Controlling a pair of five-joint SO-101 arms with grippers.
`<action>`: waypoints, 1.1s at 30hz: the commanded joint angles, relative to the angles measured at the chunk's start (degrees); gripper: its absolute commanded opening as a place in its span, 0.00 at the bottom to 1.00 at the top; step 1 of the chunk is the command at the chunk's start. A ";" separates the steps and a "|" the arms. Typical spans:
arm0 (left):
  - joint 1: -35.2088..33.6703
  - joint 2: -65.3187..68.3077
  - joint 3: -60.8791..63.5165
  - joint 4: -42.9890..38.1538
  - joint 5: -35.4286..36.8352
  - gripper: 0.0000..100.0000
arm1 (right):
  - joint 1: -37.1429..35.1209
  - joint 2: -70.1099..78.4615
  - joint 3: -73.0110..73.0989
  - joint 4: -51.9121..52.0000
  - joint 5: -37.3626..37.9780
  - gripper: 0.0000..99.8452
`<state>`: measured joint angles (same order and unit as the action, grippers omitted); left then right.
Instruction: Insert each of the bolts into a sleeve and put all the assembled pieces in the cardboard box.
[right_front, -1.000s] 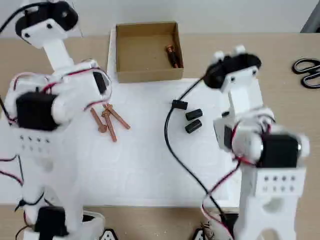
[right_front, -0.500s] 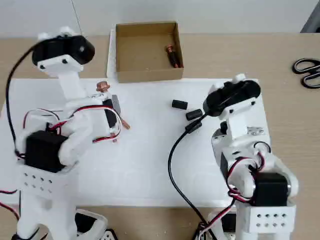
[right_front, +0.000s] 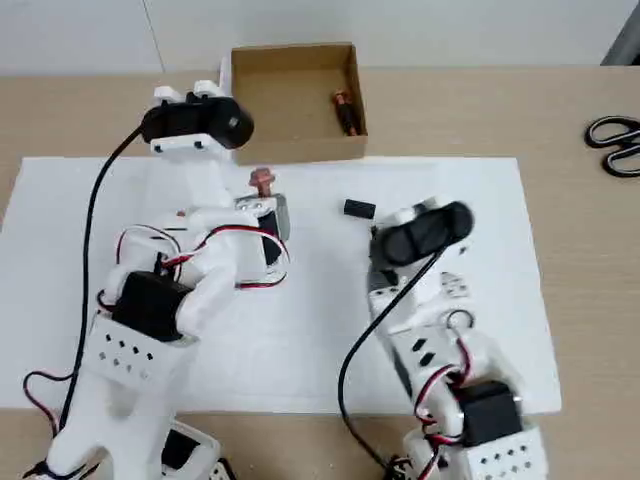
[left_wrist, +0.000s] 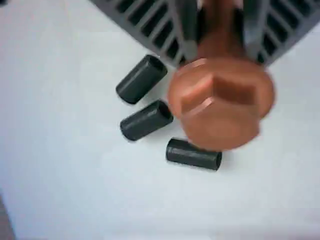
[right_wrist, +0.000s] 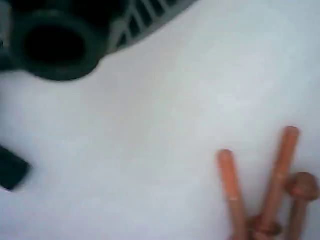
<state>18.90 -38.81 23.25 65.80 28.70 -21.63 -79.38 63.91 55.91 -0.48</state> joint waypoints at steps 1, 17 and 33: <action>0.18 -2.02 1.01 -5.89 -0.35 0.01 | -4.18 -3.03 6.07 -6.46 -0.79 0.00; 8.35 -2.46 2.51 -12.31 -0.35 0.01 | -11.03 -22.02 17.76 -9.98 -0.88 0.00; 12.66 -13.01 6.29 -13.71 -7.03 0.01 | -10.95 -22.02 20.13 -9.54 -6.77 0.00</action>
<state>30.77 -47.96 28.53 54.02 22.73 -32.44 -100.57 84.57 47.38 -6.73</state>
